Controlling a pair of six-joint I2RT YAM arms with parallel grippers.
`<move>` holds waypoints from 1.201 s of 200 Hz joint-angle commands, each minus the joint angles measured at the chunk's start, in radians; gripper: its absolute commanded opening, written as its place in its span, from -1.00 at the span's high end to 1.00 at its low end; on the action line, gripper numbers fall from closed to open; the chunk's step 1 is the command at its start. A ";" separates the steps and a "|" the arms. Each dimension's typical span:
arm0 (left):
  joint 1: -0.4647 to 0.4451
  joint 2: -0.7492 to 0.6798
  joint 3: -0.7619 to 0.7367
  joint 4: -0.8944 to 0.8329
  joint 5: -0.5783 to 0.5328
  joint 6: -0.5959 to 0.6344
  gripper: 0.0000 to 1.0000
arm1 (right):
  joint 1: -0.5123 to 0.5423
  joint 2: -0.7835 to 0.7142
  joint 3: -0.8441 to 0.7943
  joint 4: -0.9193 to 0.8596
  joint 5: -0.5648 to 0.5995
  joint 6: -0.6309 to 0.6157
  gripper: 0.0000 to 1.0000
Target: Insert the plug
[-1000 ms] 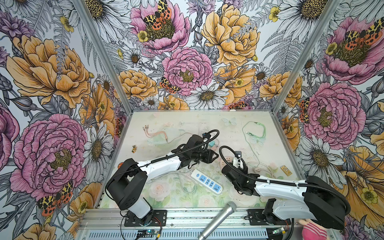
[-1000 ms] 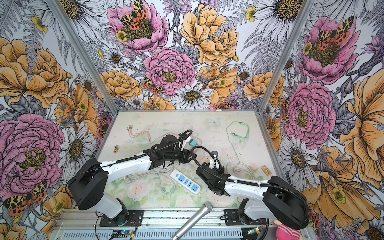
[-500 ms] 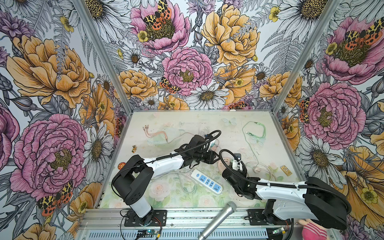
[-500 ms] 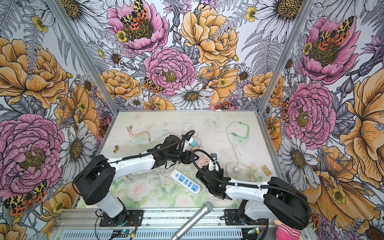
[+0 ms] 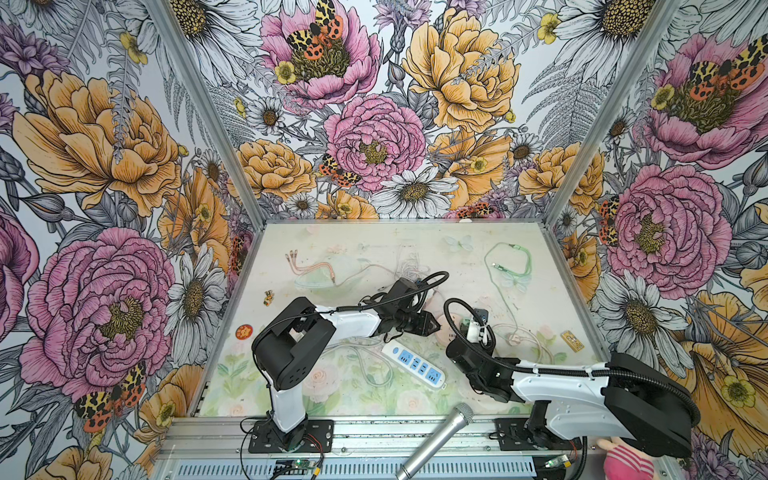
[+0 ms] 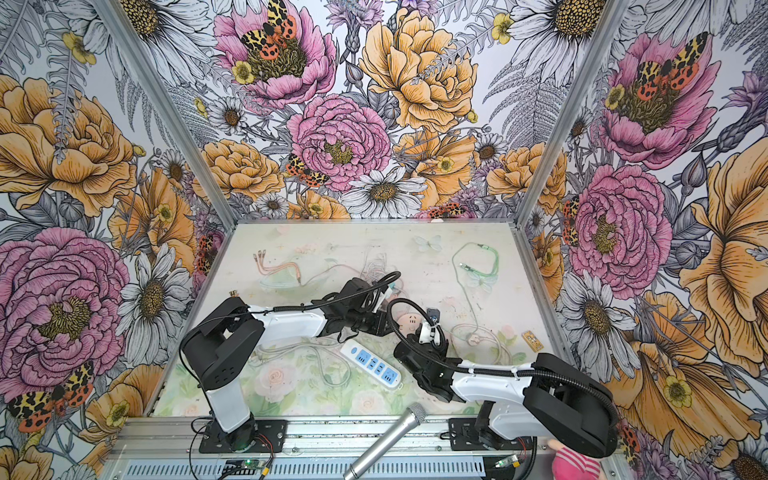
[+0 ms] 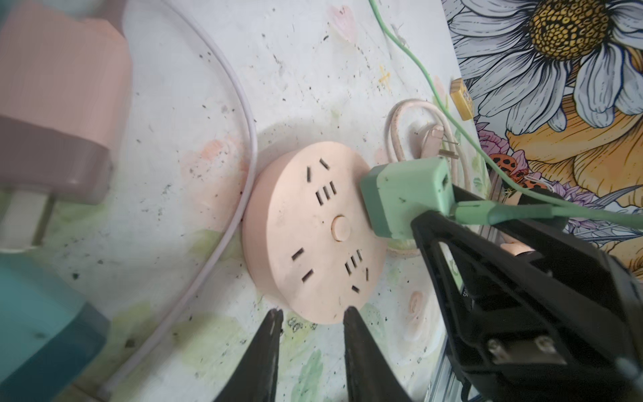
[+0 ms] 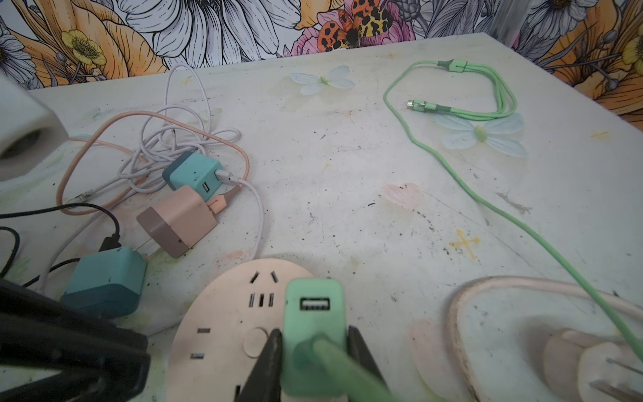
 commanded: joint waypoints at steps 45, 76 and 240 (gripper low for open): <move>-0.021 0.047 0.018 0.071 0.009 -0.027 0.36 | -0.041 0.118 -0.014 -0.196 -0.299 -0.012 1.00; -0.018 0.063 0.026 0.067 0.013 -0.040 0.38 | -0.063 0.124 -0.023 -0.204 -0.355 -0.009 1.00; 0.080 0.023 0.137 -0.031 -0.018 0.014 0.50 | -0.072 0.207 0.043 -0.281 -0.403 -0.022 1.00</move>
